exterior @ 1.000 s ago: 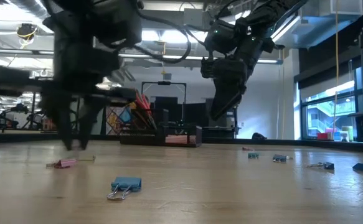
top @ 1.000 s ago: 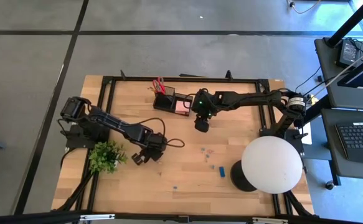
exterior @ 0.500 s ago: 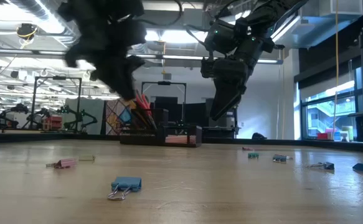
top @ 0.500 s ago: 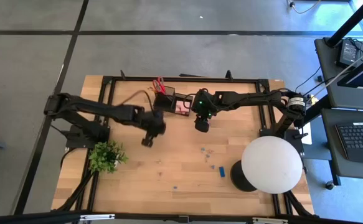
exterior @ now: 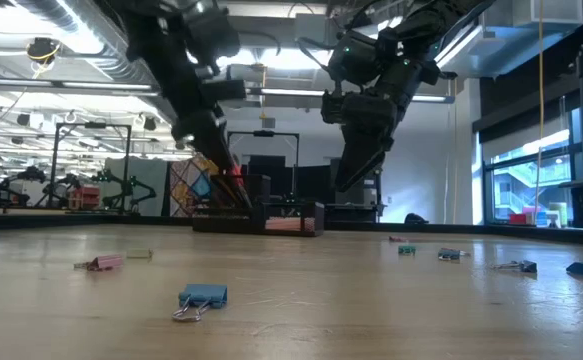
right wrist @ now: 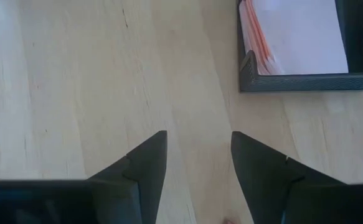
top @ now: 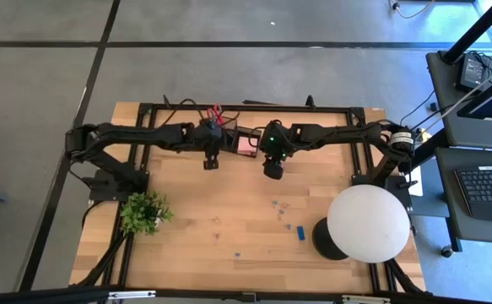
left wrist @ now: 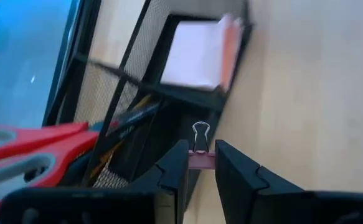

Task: Pick and place office supplies into organizer
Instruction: Put the pink binder clip into the black desk organizer, then put the yellow binder clip into the black desk organizer

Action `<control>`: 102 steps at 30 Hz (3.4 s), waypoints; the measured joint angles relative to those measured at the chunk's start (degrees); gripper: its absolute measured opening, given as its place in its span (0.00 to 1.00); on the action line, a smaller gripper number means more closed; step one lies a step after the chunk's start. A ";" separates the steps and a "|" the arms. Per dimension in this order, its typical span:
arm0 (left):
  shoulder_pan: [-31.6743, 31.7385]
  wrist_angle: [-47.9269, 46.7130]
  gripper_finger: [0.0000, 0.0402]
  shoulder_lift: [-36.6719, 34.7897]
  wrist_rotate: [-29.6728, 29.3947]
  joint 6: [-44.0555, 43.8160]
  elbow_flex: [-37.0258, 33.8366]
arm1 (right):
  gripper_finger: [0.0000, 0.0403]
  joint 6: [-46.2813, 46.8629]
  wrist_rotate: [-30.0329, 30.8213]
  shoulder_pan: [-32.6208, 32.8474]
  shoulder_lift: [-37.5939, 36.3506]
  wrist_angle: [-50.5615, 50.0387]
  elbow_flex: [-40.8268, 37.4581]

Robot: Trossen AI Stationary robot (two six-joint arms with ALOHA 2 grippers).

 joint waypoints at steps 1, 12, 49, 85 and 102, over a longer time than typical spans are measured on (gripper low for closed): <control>0.45 0.44 0.16 0.80 -0.45 -0.21 0.00 | 0.45 0.00 0.00 0.02 0.00 0.02 0.00; 2.49 7.28 0.16 9.84 -3.98 -0.33 0.02 | 0.45 -0.04 0.02 0.02 0.00 0.82 0.00; 2.47 9.17 0.20 12.36 -8.59 -0.37 0.04 | 0.45 -0.07 0.02 0.01 0.00 0.94 0.00; -21.83 -3.52 0.30 -7.06 20.03 14.90 0.07 | 0.45 -2.88 0.02 -0.04 0.00 2.41 0.00; -30.24 -3.69 0.41 5.09 24.97 24.80 0.07 | 0.45 -2.64 0.01 -0.04 0.00 3.28 0.00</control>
